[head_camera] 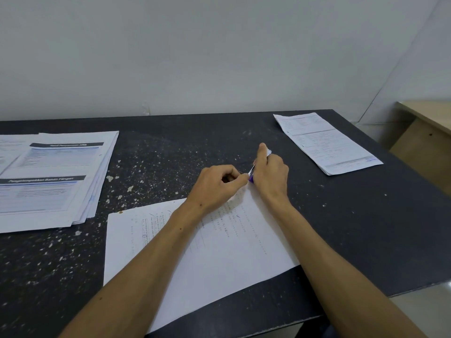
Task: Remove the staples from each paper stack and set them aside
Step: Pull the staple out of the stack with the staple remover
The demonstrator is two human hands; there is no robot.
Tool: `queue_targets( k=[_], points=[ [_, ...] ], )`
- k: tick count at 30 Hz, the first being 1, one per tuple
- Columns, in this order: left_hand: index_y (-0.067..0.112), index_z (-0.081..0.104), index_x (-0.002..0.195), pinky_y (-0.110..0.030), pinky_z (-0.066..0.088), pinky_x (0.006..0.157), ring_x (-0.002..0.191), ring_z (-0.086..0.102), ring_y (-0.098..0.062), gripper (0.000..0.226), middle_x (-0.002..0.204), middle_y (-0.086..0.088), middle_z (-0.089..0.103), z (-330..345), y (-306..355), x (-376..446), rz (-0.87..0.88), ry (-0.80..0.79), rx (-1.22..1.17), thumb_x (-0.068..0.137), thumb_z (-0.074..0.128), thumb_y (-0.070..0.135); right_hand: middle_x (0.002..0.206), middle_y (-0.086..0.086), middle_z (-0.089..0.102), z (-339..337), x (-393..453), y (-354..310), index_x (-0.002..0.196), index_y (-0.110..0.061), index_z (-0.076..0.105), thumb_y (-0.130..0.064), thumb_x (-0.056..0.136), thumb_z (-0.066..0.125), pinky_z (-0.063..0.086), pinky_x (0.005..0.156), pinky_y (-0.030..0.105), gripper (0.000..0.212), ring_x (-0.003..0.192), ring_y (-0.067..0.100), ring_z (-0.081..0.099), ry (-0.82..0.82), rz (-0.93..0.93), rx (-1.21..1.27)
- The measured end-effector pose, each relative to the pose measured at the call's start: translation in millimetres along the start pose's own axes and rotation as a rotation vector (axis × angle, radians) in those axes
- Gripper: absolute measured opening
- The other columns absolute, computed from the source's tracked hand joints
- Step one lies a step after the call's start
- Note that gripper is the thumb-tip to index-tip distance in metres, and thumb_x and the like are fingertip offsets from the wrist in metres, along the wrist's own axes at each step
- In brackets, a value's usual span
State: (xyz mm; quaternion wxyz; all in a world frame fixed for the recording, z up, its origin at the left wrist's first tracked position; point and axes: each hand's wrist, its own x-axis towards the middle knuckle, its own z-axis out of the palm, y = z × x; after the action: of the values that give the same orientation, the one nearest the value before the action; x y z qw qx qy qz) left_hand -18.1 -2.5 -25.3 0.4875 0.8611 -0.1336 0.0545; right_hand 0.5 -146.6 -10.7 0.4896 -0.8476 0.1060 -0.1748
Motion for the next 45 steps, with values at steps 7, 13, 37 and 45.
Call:
queue_targets(
  k=[7,13,37,45],
  points=[
    [0.023,0.078,0.083,-0.018,0.045,0.064,0.065,0.060,-0.002,0.026,0.073,0.009,0.072,-3,1,-1,0.025,-0.048,-0.053,0.095,0.070,0.045,0.068,0.005,0.065,0,-2,2,0.071,-0.003,0.060,-0.046,0.111,0.031,0.038,0.055,0.021,0.066,0.063,0.009,0.059,0.007,-0.049,0.006],
    [0.023,0.078,0.085,-0.030,0.055,0.071,0.074,0.069,-0.009,0.019,0.079,0.009,0.075,-4,0,-2,0.038,-0.070,-0.060,0.094,0.074,0.039,0.061,-0.001,0.057,0,-3,1,0.062,-0.014,0.049,-0.045,0.112,0.030,0.034,0.054,0.019,0.062,0.059,0.007,0.054,-0.006,-0.056,0.024],
    [0.015,0.077,0.080,-0.012,0.042,0.060,0.060,0.059,-0.002,0.011,0.068,0.007,0.070,1,6,-6,0.105,-0.002,-0.033,0.089,0.078,0.021,0.062,0.004,0.059,5,-2,7,0.068,-0.008,0.055,-0.050,0.110,0.034,0.044,0.053,0.024,0.063,0.055,0.012,0.054,-0.037,-0.119,0.062],
    [0.015,0.078,0.084,-0.021,0.049,0.061,0.063,0.060,-0.006,0.010,0.071,0.005,0.071,-1,-2,0,0.085,0.008,-0.024,0.090,0.076,0.023,0.102,0.014,0.076,-55,22,20,0.120,0.001,0.065,-0.021,0.102,0.065,0.058,0.089,0.034,0.028,0.094,0.022,0.073,-0.870,0.064,0.424]
  ],
)
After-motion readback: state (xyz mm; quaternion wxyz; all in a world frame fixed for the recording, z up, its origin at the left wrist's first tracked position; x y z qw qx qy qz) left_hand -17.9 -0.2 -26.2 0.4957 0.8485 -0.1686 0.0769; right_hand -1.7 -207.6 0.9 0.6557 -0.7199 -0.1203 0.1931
